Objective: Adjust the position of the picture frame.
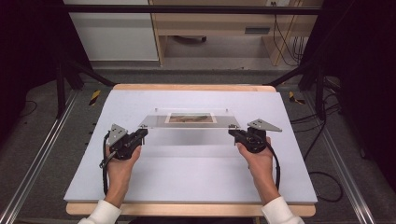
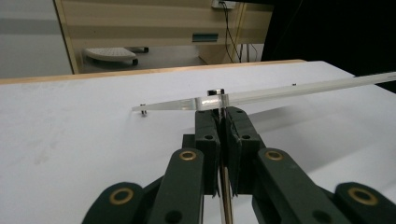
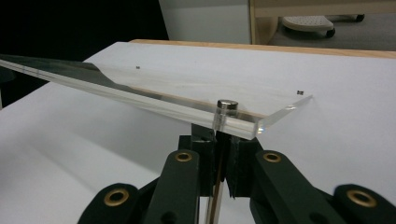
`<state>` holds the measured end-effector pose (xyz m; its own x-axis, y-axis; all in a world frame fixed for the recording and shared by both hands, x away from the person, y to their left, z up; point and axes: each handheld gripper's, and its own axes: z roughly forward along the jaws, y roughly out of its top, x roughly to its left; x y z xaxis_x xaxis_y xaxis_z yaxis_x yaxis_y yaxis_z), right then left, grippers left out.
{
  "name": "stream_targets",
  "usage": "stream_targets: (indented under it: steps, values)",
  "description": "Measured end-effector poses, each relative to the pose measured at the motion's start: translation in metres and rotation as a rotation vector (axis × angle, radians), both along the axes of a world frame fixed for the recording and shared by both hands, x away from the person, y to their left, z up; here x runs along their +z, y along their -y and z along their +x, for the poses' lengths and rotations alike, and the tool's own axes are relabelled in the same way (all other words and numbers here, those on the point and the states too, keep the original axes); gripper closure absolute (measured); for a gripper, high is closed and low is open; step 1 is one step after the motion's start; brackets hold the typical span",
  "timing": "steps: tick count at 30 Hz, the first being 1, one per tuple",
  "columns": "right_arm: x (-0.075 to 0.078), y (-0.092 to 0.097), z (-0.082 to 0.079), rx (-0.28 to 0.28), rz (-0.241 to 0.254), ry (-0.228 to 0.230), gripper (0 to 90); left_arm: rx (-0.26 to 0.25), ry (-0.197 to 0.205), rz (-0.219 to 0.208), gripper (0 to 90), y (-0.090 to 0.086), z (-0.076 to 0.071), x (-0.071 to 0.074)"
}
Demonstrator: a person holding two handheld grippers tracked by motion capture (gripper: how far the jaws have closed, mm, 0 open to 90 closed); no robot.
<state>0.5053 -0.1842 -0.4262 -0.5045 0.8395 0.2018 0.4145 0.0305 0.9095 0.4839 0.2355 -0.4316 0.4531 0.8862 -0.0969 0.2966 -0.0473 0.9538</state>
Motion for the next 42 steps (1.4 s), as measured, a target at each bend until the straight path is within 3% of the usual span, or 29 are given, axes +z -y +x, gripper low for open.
stream_targets:
  steps: [6,9,14,35,42]
  values:
    - [-0.007,0.001,-0.005,0.010,-0.032,-0.016,83.9,-0.029,-0.035,0.052,82.9,0.000,-0.007,-0.006]
    - [-0.013,0.001,-0.011,0.023,-0.048,-0.035,84.1,-0.036,-0.056,0.052,83.2,-0.002,-0.010,-0.011]
    - [-0.025,0.001,-0.016,0.034,-0.057,-0.089,84.8,-0.053,-0.105,0.092,83.6,-0.002,-0.013,-0.019]
    - [-0.041,-0.003,-0.021,0.067,-0.123,-0.182,84.3,-0.064,-0.182,0.131,84.2,-0.005,-0.013,-0.037]
    - [-0.043,-0.003,-0.021,0.070,-0.144,-0.191,84.3,-0.071,-0.193,0.142,84.3,-0.004,-0.013,-0.039]
